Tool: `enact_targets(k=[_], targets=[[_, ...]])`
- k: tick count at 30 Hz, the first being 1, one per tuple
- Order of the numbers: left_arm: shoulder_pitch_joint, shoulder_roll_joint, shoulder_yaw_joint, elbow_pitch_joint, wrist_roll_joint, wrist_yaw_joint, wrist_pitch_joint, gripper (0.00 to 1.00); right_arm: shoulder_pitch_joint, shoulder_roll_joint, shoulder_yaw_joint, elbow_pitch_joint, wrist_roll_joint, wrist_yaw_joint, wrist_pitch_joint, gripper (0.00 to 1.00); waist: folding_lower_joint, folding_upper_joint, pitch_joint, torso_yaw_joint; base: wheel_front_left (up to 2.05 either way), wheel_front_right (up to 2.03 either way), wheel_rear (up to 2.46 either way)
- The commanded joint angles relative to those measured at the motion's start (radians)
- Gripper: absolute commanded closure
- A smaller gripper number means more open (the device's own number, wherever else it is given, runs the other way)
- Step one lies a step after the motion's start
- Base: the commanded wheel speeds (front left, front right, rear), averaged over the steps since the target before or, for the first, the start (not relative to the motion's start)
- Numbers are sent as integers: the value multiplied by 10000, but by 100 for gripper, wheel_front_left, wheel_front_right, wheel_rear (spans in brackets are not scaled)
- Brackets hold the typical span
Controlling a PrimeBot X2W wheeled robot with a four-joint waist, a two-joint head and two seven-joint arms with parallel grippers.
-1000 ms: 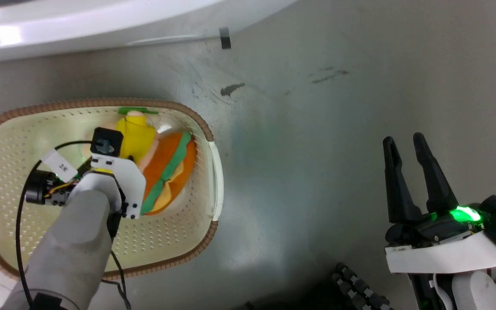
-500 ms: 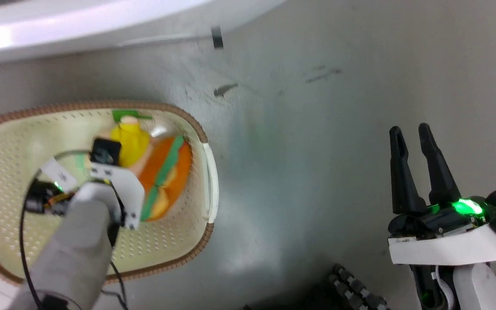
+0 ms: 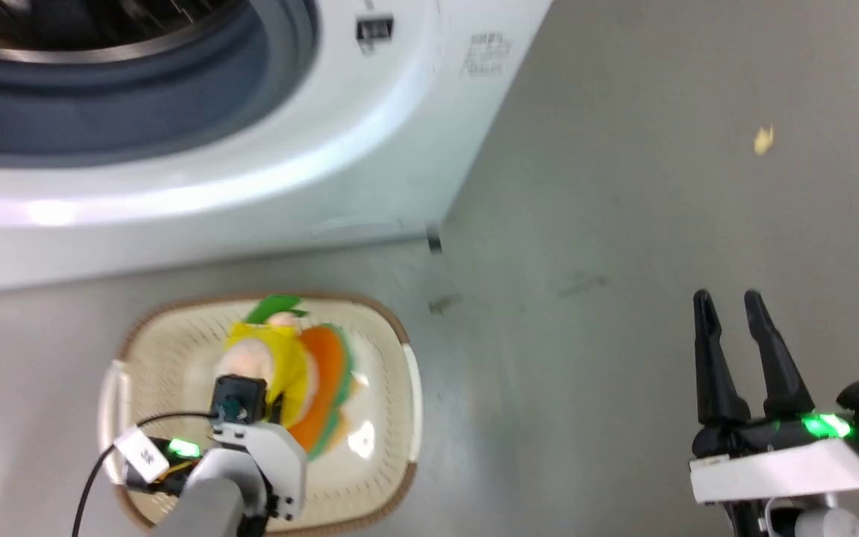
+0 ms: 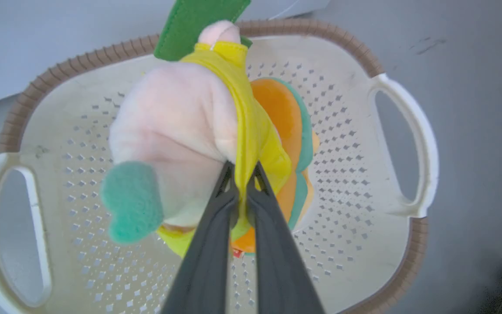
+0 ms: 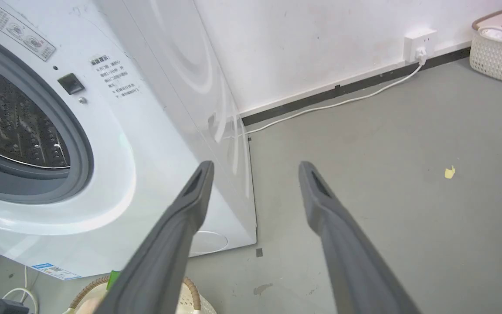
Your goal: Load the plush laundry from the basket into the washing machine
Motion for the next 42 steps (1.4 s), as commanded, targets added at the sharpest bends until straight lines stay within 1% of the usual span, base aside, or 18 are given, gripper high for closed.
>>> enact_targets(k=[1,7,10,14,16,20,24,27,29,32,35,38,42], targets=[[432,90,174,-740,74,50,-62,100,194,-10,-25,55,-170,-7,-44,0,3,0,-1552,665,0,0,0],[2164,222,910,-3500,378,285,-66,100,677,-10,-311,61,-478,-7,-44,0,3,0,-2570,1173,0,0,0],[2898,240,1345,-4771,675,510,-66,100,903,-10,-303,98,-594,-7,-44,0,3,0,-2950,1344,0,0,0],[3767,53,2233,-6707,1020,923,-67,100,1187,-10,-343,125,-650,-7,-44,0,3,0,-3254,1487,0,0,0],[4076,-103,2601,-7677,1314,1037,-67,100,1264,-10,-364,117,-668,-7,-44,0,3,0,-3312,1536,0,0,0],[4429,-405,3075,-9211,2009,1126,-67,100,1311,-10,-320,90,-720,-7,-44,0,3,0,-3334,1541,0,0,0],[4262,-566,3505,-10235,2486,1019,-68,100,1257,-10,-229,28,-753,-7,-44,0,3,0,-3172,1432,0,0,0],[3796,-548,3846,-10598,2679,834,-68,100,1189,-10,-181,-43,-781,-7,-44,0,3,0,-2877,1321,0,0,0],[3341,-479,4093,-10599,2705,703,-68,100,1068,-10,-117,-118,-812,-7,-44,0,3,0,-2516,1184,0,0,0],[2397,-260,4388,-10338,2718,489,-68,100,808,-10,-153,-223,-730,-7,-44,0,3,0,-1936,955,0,0,0],[1236,115,4554,-9782,2806,358,5,100,558,-10,-143,-271,-569,-7,-44,0,3,0,-1301,703,0,0,0],[-104,549,4709,-9238,2841,230,493,100,311,-10,-9,-309,-387,-7,-44,0,3,0,-644,435,0,0,0],[-1759,1104,4830,-8378,2948,155,1462,100,-4,-10,88,-330,-109,-7,-44,0,3,0,155,128,0,0,0]])
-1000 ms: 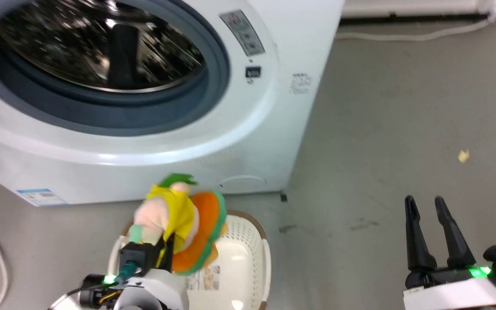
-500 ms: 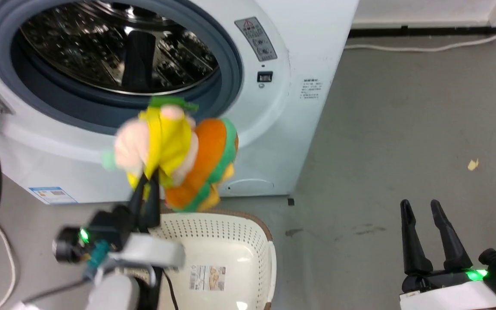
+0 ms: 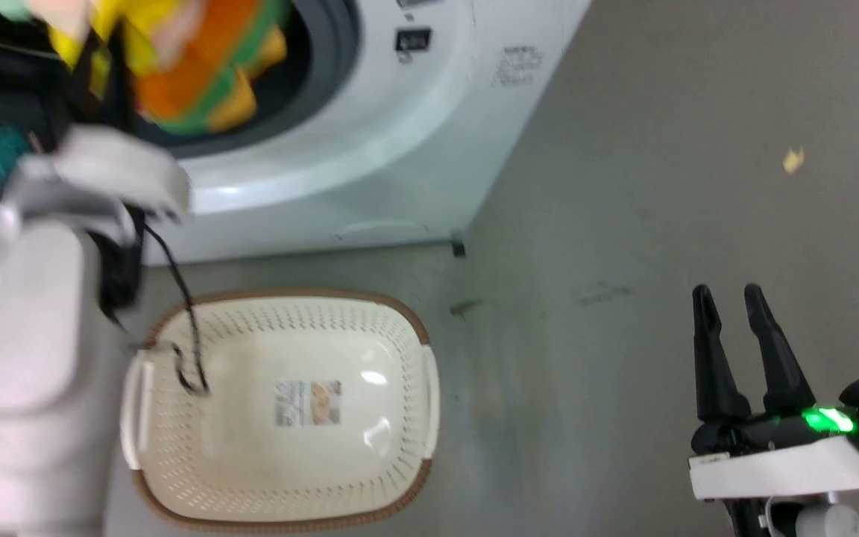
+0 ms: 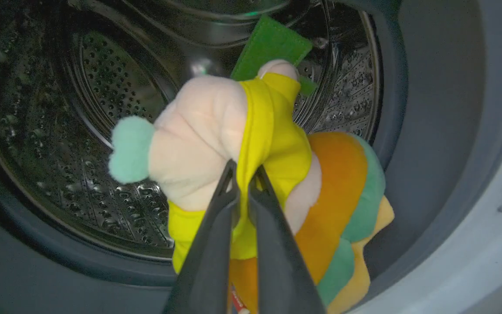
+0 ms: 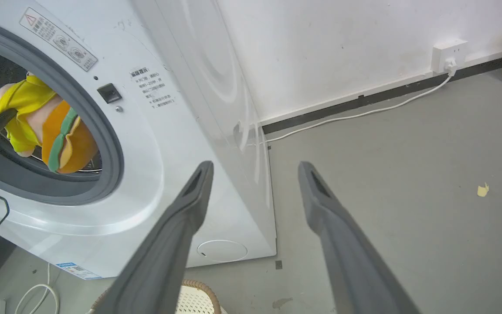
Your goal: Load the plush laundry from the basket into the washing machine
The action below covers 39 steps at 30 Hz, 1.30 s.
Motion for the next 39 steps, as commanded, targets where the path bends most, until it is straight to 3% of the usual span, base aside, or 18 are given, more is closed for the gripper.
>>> enact_targets(k=[1,14,21,26,27,28,29,39], targets=[[-803,266,2,385,187,-60,362,100,-251,-14,54,-32,158,-7,-44,0,-3,-1,992,-549,0,0,0],[-5269,1660,-296,3685,796,-539,1624,100,-911,-14,327,82,794,-7,-44,0,-3,-1,2549,-1307,0,0,0],[-6058,1849,-657,5166,1081,-635,1755,100,-1010,-14,371,144,863,-7,-44,0,-3,-1,2792,-1406,0,0,0],[-6240,1691,-763,6057,1044,-560,1396,100,-1056,-14,380,149,829,-7,-44,0,-3,-1,2800,-1296,0,0,0],[-6225,1645,-789,6205,1033,-552,1273,78,-1076,-14,384,160,806,-7,-44,0,-3,-1,2744,-1264,0,0,0],[-6199,1602,-819,6336,1025,-551,1127,4,-1085,-14,370,168,780,-7,-44,0,-3,-1,2675,-1226,0,0,0],[-6167,1546,-847,6445,1004,-570,956,0,-1089,-14,333,173,749,-7,-44,0,-3,-1,2595,-1175,0,0,0],[-4755,529,-809,6788,345,-799,-1117,0,-719,-14,-271,116,97,-7,-44,0,-3,-1,821,-300,0,0,0]])
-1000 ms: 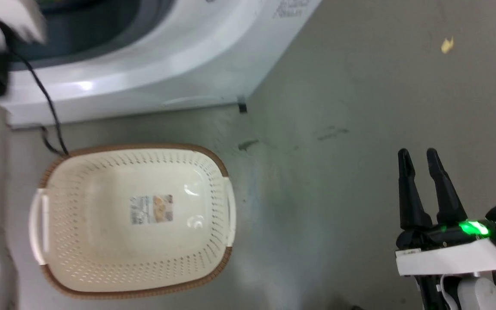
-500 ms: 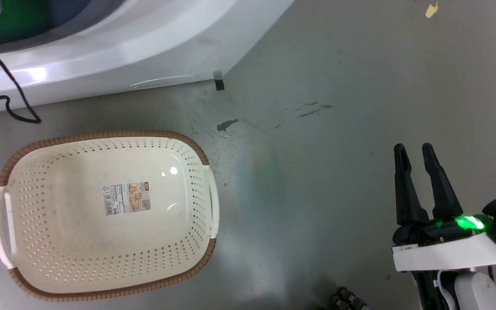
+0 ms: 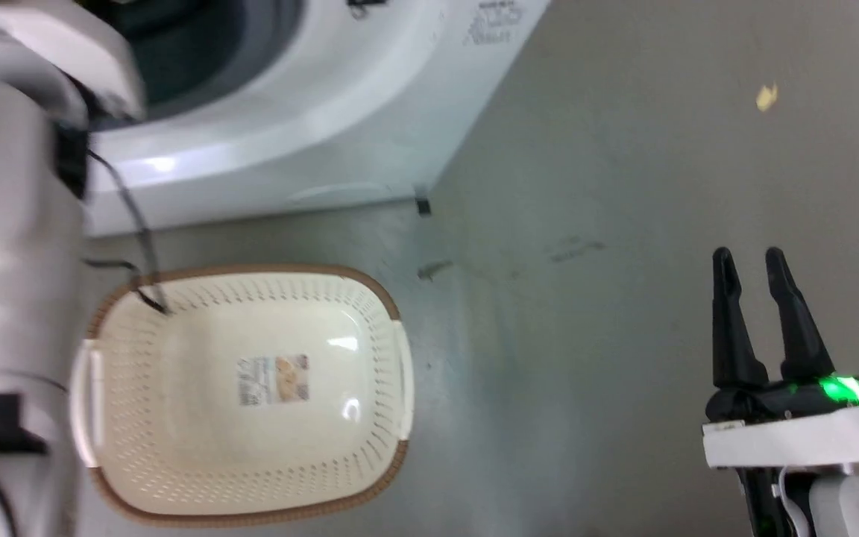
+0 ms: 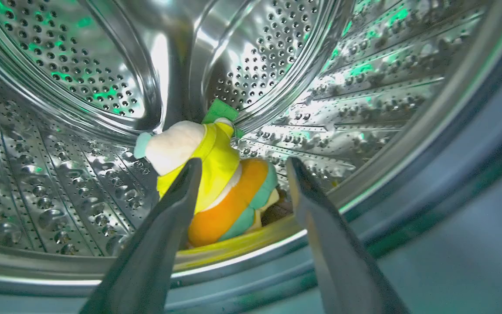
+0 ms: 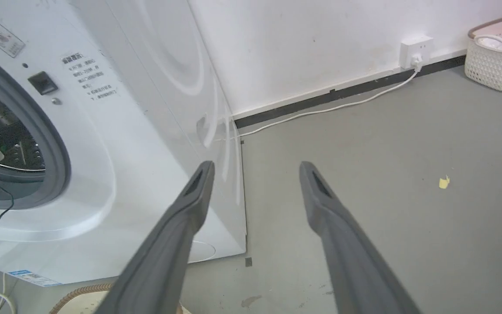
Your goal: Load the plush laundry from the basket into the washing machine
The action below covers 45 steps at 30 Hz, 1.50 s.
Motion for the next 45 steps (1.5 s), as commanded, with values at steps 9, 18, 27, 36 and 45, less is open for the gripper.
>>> enact_targets(k=[9,18,27,36,45], targets=[[2954,-1096,-94,-2539,-317,139,-330,0,543,-10,-157,-53,-962,-7,-44,0,1,-1,-2369,1529,0,0,0],[6894,-1615,421,-5762,-754,739,-333,0,1134,-27,-2,-24,-1338,-7,-44,0,1,-1,-3951,2075,0,0,0],[10249,-2129,627,-8236,-844,1270,-334,0,1791,-24,150,138,-1454,-7,-44,0,1,-1,-4895,2219,0,0,0],[12076,-2359,334,-9444,-263,1430,-334,0,2201,-57,263,304,-1450,-7,-44,0,1,-1,-5347,2371,0,0,0],[12756,-2504,56,-9235,173,1574,-334,0,2520,-31,322,494,-1359,-7,-44,0,1,-1,-5470,2473,0,0,0]])
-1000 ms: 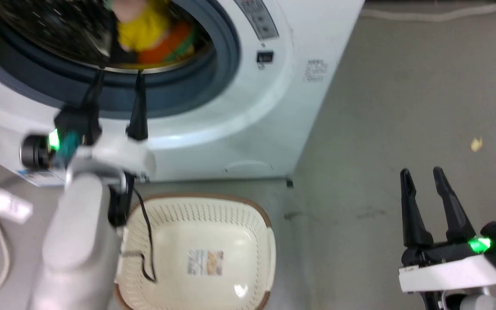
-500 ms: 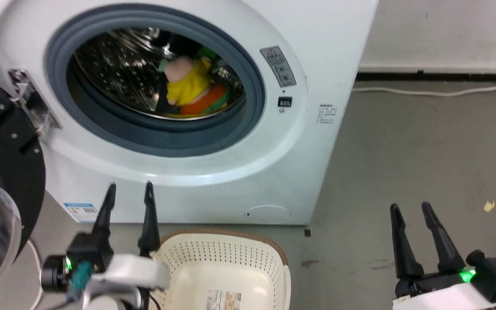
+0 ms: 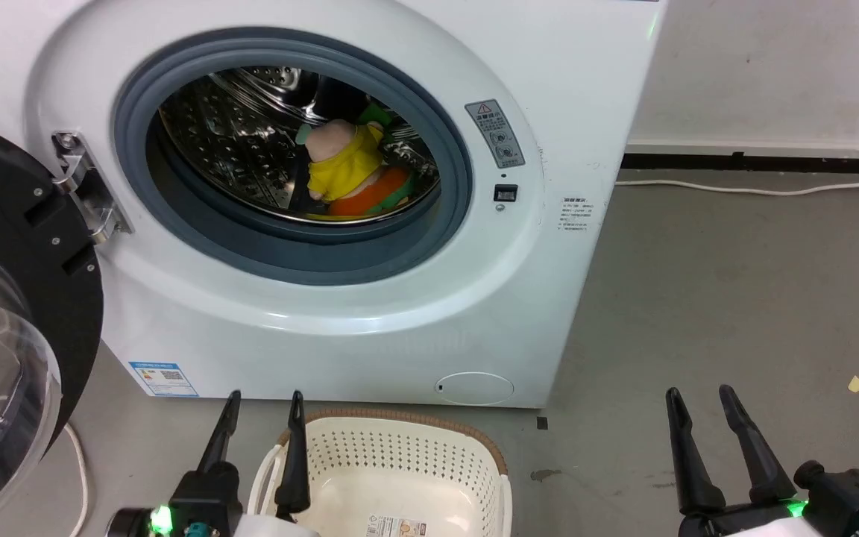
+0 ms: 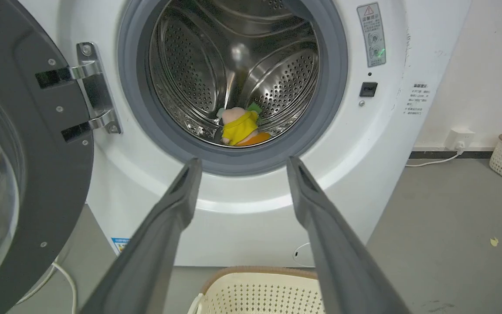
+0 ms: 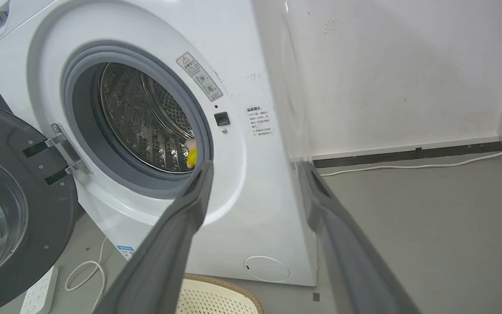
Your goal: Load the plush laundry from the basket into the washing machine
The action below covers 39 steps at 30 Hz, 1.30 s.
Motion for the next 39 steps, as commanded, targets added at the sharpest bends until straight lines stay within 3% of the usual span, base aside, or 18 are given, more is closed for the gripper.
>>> enact_targets(k=[1,13,14,39], targets=[[148,-14,-23,185,68,63,-55,0,118,-19,-6,45,50,-7,-44,0,0,-1,-13,15,0,0,0],[152,-19,-214,402,87,-141,-55,0,51,-4,-317,423,-432,-7,-44,0,0,-1,-96,55,0,0,0],[167,-23,-229,420,65,-172,-55,100,49,-4,-314,440,-419,-7,-44,100,0,-1,-103,60,0,0,0],[-34,-97,38,252,228,-306,430,100,-162,3,-336,339,-841,-1,424,100,0,-1,-139,123,0,0,0]])
